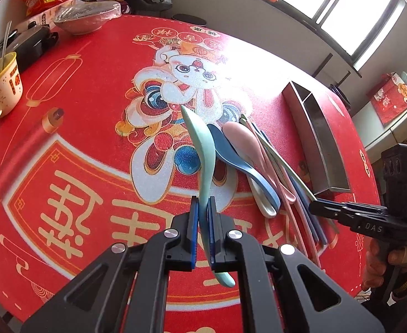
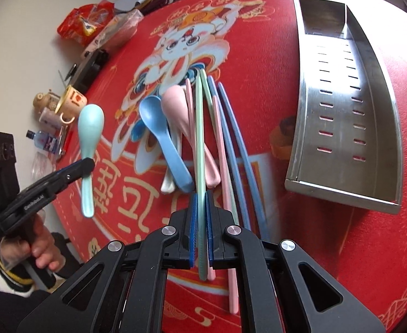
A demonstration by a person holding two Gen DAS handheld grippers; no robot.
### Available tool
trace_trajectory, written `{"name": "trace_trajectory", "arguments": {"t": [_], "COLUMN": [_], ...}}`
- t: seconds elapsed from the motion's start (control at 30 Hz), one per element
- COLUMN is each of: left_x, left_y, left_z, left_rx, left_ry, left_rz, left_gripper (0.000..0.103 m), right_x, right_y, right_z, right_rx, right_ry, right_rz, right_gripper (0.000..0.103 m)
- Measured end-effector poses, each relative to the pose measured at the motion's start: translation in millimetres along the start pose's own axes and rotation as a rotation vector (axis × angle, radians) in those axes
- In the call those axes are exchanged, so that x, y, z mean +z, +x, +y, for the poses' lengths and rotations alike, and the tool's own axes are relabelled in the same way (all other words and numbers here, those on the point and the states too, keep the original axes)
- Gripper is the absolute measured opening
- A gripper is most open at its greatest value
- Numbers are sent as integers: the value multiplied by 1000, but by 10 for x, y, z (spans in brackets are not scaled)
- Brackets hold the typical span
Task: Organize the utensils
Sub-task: 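Lift the mint spoon with the left tool while the right tool holds the chopstick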
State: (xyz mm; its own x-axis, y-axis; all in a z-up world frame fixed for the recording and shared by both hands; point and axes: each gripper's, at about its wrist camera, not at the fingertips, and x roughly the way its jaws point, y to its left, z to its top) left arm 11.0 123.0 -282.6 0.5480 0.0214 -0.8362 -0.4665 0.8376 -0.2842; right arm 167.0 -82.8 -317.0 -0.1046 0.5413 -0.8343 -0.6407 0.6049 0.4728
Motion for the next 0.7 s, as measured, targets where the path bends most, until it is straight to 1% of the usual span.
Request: {"name": "trace_trajectory", "arguments": {"t": [0.1, 0.2, 0.4, 0.53, 0.7], "left_x": [-36, -56, -108, -145, -182], "left_y": [-33, -90, -191, -238, -276], "left_z": [22, 25, 49, 99, 181], "left_rx": [-3, -6, -2, 4, 12], "left_ry": [-2, 4, 11, -2, -27], "left_rz": [-3, -14, -34, -43, -48], "left_gripper": [6, 6, 6, 6, 6], "right_x": [-25, -27, 75, 215, 326], "right_y": [148, 257, 334, 344, 416], "right_z": [21, 56, 154, 166, 136], "right_rx": [-20, -30, -51, -59, -51], "right_ry": [-11, -27, -64, -59, -41], "right_rz": [63, 102, 116, 116, 127], "right_gripper": [7, 7, 8, 8, 8]}}
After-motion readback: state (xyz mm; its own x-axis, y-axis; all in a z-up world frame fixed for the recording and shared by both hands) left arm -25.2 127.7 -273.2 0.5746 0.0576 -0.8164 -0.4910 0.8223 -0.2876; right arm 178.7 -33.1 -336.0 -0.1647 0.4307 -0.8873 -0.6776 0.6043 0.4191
